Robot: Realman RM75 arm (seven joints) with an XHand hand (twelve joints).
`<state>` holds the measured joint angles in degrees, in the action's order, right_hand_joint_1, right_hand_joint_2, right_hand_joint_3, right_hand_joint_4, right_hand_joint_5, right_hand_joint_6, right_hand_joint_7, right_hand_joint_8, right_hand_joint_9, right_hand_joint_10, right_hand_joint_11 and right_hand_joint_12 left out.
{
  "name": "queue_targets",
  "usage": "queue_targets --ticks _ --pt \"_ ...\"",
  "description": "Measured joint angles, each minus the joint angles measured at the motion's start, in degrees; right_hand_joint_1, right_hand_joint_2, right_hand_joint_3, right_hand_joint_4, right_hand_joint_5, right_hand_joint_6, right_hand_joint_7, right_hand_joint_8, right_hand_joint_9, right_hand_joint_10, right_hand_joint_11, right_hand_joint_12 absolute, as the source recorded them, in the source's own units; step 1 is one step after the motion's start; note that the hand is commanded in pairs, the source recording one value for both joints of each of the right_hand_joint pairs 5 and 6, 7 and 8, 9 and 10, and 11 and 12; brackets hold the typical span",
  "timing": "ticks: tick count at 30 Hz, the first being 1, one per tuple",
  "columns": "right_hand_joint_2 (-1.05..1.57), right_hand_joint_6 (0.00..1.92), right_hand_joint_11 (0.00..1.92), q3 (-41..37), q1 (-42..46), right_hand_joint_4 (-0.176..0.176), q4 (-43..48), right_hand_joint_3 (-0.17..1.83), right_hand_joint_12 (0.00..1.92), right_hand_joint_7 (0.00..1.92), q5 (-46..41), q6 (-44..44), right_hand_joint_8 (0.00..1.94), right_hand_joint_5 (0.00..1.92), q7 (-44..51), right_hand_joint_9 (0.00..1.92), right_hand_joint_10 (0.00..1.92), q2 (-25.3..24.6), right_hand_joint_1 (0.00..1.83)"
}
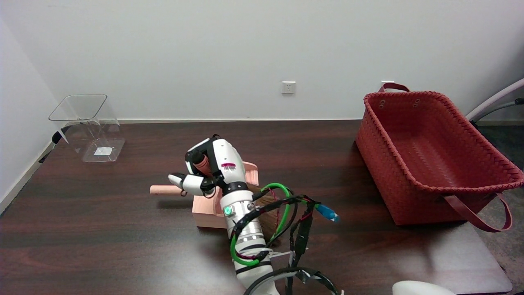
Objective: Sweep the trush into the dustpan.
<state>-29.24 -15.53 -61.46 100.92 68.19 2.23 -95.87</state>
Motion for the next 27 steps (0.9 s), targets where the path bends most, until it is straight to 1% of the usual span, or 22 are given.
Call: queue_targets --ticks 15,23,27 --pt "1.57 1.92 1.7 -0.2 -3.6 0.0 0.7 0.14 1.7 1.92 -3.0 -2.2 1.92 1.92 -13.1 1.92 1.92 -2.0 1.31" --pt "1.57 1.92 1.71 -0.3 -4.2 0.0 0.0 0.15 1.71 1.92 -4.1 -2.3 1.92 1.92 -17.2 1.92 1.92 -2.1 1.31" --pt "1.57 1.92 1.71 -0.3 -4.4 0.0 -0.6 0.19 1.71 1.92 -4.4 -1.8 1.92 1.92 -18.4 1.92 1.92 -1.6 1.33"
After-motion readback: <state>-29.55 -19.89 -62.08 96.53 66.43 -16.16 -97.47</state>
